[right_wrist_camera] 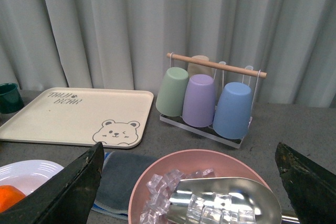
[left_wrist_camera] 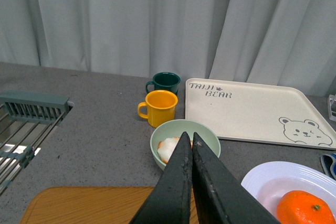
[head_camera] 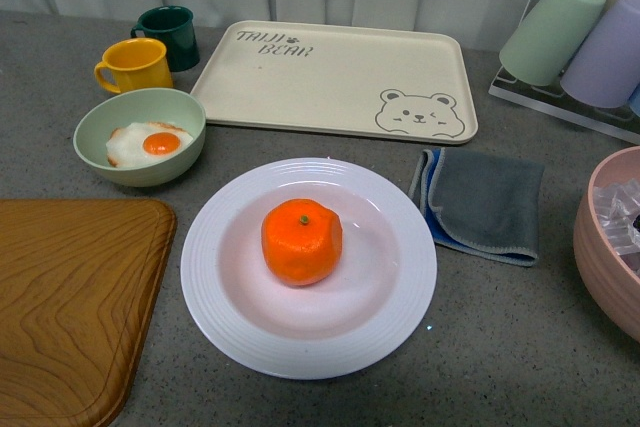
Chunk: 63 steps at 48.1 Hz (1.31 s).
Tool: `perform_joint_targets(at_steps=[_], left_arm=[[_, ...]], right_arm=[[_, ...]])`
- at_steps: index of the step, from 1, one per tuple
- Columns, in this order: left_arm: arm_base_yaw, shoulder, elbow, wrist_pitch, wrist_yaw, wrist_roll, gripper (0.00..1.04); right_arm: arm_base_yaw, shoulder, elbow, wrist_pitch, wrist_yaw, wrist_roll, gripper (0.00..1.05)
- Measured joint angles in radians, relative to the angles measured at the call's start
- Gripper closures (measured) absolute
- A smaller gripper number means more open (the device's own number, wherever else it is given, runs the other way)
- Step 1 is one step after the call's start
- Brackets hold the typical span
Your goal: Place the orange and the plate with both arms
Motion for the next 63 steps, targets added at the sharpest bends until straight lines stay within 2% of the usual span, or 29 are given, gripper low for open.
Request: perform_joint_targets(at_steps=[13, 37, 41, 50, 54, 58, 60, 63], left_arm=[[0.000, -0.175, 0.000, -0.166, 0.000, 0.000, 1.01], [0.000, -0.346, 0.000, -0.336, 0.000, 0.000, 1.01], [0.000, -0.475, 0.000, -0.497, 0.000, 0.000, 1.01], [0.000, -0.516, 0.000, -0.513, 0.000, 0.000, 1.01], [0.000, -0.517, 0.000, -0.513, 0.000, 0.000, 0.91], [0.000, -0.517, 0.000, -0.513, 0.000, 0.000, 0.77], [0.000, -0.517, 0.000, -0.513, 0.000, 0.000, 0.66], [0.000, -0.517, 0.000, -0.513, 0.000, 0.000, 0.54]], right_arm=[[0.000, 0.000, 0.000, 0.000, 0.000, 0.000, 0.09], [0.000, 0.000, 0.000, 0.000, 0.000, 0.000, 0.09], [0.000, 0.000, 0.000, 0.000, 0.000, 0.000, 0.09], [0.000, 0.000, 0.000, 0.000, 0.000, 0.000, 0.09], [0.000, 0.000, 0.000, 0.000, 0.000, 0.000, 0.09], [0.000, 0.000, 0.000, 0.000, 0.000, 0.000, 0.09], [0.000, 0.000, 0.000, 0.000, 0.000, 0.000, 0.09], [0.054, 0.047, 0.034, -0.089, 0.155, -0.056, 0.09]])
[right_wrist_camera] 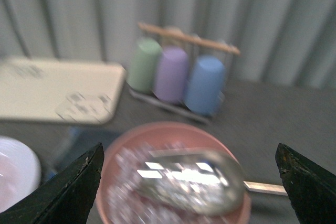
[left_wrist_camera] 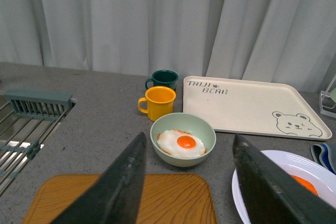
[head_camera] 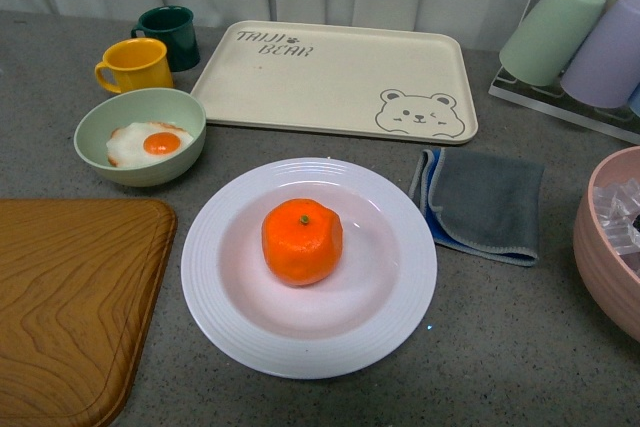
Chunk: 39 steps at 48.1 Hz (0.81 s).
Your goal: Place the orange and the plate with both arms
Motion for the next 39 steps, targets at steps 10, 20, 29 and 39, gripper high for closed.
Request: perform_joint_targets(at_steps=[10, 20, 29, 39], left_arm=[[0.000, -0.001, 0.000, 0.000, -0.001, 0.000, 0.21], [0.000, -0.001, 0.000, 0.000, 0.000, 0.003, 0.07], [0.000, -0.001, 0.000, 0.000, 0.000, 0.003, 0.07], [0.000, -0.001, 0.000, 0.000, 0.000, 0.003, 0.07]], right_arm=[[0.265, 0.365, 0.082, 0.019, 0.167, 0.033, 0.09], [0.414, 0.877, 0.143, 0.298, -0.032, 0.301, 0.09], [0.396, 1.254, 0.207, 0.498, -0.254, 0.607, 0.09], [0.313, 1.522, 0.291, 0.587, -0.370, 0.717, 0.09]])
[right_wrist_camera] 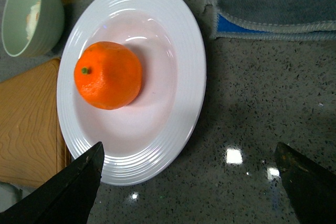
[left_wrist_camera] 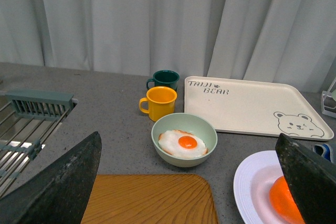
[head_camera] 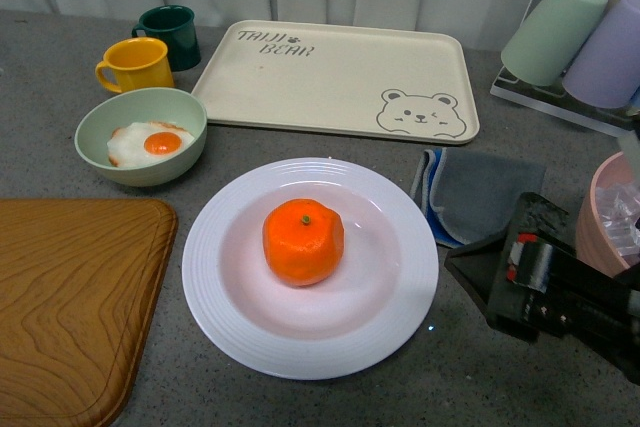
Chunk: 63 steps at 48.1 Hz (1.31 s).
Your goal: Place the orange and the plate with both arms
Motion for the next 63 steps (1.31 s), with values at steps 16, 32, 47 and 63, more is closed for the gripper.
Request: perform_joint_targets(at_steps=[16, 32, 47, 63], left_arm=[[0.000, 0.000, 0.000, 0.000, 0.000, 0.000, 0.07], [0.000, 0.000, 0.000, 0.000, 0.000, 0.000, 0.07], [0.000, 0.000, 0.000, 0.000, 0.000, 0.000, 0.07], [0.000, 0.000, 0.000, 0.000, 0.000, 0.000, 0.07]], right_arm=[[-0.037, 0.338, 0.245, -0.017, -0.118, 0.072, 0.09], [-0.014, 0.486, 0.421, -0.117, -0.145, 0.119, 0.13], [0.002, 0.536, 0.510, -0.283, -0.134, 0.089, 0.65], [-0.013, 0.462, 0.499, -0.229, -0.221, 0.151, 0.99]])
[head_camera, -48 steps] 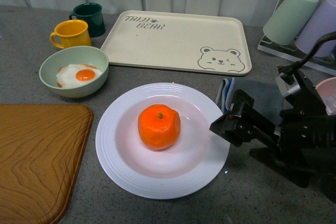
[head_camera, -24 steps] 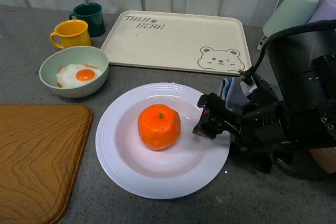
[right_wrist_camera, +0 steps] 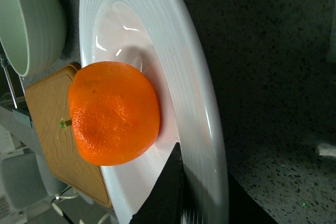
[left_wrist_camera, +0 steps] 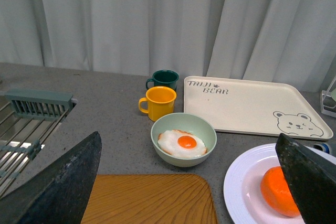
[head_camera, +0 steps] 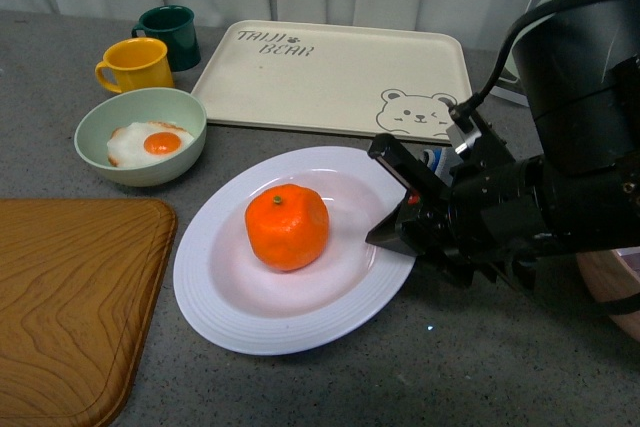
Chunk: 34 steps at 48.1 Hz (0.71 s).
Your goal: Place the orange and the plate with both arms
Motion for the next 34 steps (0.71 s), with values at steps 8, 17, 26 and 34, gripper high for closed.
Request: perform_joint_targets(at_steps=[8, 17, 26, 34], left_arm=[[0.000, 0.000, 0.000, 0.000, -0.001, 0.000, 0.07], [0.000, 0.000, 0.000, 0.000, 0.000, 0.000, 0.07], [0.000, 0.000, 0.000, -0.001, -0.001, 0.000, 0.07], [0.000, 0.000, 0.000, -0.001, 0.000, 0.000, 0.07]], right_arm=[[-0.019, -0.038, -0.035, 0.051, 0.015, 0.027, 1.01], [-0.060, -0.086, -0.071, 0.204, -0.045, 0.096, 1.01], [-0.089, -0.076, -0.002, 0.275, -0.044, 0.124, 1.01], [-0.110, 0.039, 0.179, 0.206, -0.042, 0.135, 1.01]])
